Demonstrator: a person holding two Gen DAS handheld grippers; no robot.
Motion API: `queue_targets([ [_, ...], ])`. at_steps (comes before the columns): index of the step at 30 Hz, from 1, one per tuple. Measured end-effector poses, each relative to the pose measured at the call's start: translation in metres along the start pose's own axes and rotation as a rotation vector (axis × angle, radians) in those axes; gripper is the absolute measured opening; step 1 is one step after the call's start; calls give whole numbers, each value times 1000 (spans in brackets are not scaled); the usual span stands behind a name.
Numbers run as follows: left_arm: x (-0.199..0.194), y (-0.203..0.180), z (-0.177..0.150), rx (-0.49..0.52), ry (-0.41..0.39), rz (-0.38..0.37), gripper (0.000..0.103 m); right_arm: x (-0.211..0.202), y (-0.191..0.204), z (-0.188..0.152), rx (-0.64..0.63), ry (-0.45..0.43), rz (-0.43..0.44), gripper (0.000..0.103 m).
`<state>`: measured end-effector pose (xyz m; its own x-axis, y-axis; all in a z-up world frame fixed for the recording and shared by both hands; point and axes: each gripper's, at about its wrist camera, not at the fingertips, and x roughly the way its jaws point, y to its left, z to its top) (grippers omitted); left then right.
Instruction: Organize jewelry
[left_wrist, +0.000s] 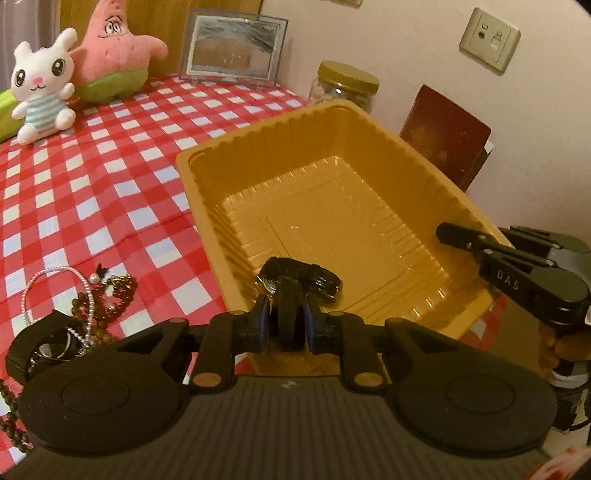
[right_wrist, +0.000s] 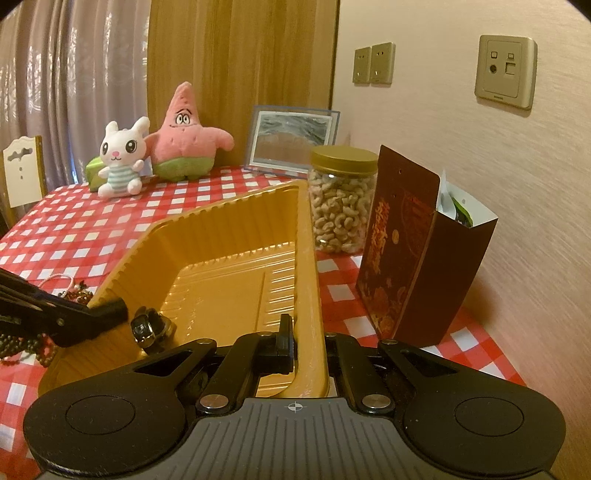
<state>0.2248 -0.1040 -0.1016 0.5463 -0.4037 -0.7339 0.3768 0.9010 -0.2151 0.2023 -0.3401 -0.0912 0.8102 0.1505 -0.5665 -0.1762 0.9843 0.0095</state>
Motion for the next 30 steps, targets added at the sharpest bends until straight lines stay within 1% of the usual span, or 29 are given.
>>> queue_targets([
  [4, 2, 1, 0, -2, 14, -8, 18, 0, 1, 0, -3, 0, 0, 3],
  [7, -3, 3, 1, -13, 6, -12, 18, 0, 2, 0, -4, -1, -3, 3],
  [10, -13, 6, 5, -25, -18, -24, 25, 1, 1, 0, -3, -1, -3, 3],
  [11, -17, 6, 5, -29, -28, -21, 29, 1, 1, 1, -3, -1, -4, 3],
  [13, -27, 12, 5, -44, -57, -18, 30, 2, 0, 1, -3, -1, -6, 3],
  [17, -43, 32, 1, -75, -87, 33, 30, 3, -1, 2, -4, -1, -11, 3],
  [21, -41, 54, -7, -46, -64, 130, 30, 6, -1, 2, 2, -7, -23, 4],
  [25, -33, 72, -11, -28, -40, 181, 30, 9, 2, 2, -3, -8, -28, 4],
  [27, -27, 77, -14, -15, -28, 197, 30, 11, 3, 2, 0, -10, -33, 4],
  [30, -18, 82, -14, 2, -16, 211, 27, 13, 5, 3, 4, -11, -37, 4],
])
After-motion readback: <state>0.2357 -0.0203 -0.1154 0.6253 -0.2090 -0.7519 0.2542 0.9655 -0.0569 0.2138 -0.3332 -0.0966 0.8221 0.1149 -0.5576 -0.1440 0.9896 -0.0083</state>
